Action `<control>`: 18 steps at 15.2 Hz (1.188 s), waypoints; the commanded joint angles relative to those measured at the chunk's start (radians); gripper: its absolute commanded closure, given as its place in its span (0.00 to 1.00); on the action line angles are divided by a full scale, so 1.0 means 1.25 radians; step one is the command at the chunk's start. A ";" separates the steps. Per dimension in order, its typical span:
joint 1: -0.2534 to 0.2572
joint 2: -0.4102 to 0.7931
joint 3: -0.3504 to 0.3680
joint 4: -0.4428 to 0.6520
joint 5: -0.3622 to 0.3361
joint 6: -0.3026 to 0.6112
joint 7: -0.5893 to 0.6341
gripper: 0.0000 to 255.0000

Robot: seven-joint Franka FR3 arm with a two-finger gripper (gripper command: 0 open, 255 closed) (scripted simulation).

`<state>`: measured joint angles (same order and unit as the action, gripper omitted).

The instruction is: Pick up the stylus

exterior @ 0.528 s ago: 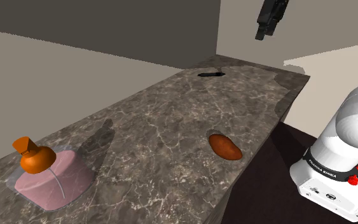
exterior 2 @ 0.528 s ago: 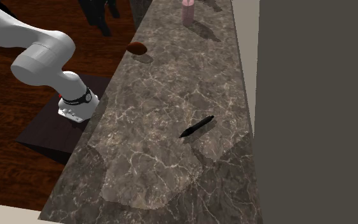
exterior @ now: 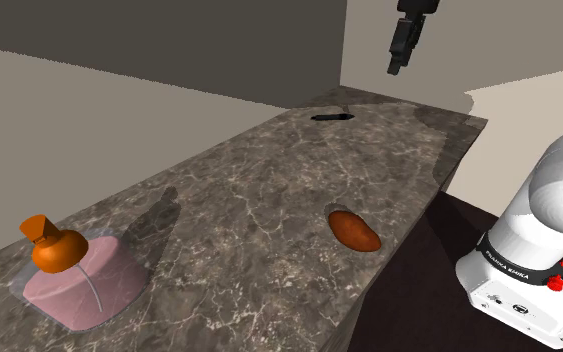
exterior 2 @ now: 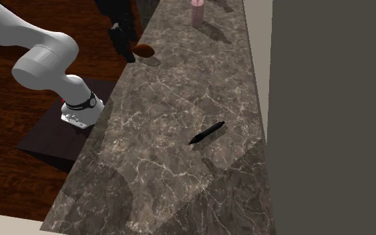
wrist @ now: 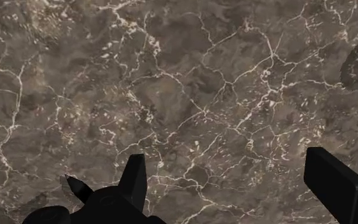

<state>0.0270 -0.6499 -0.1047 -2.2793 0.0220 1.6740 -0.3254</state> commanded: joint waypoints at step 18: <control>0.035 0.594 -0.130 0.304 0.032 0.193 -0.471 0.00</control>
<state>0.0751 0.0365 -0.2639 -1.9499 0.0507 1.9163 -0.8769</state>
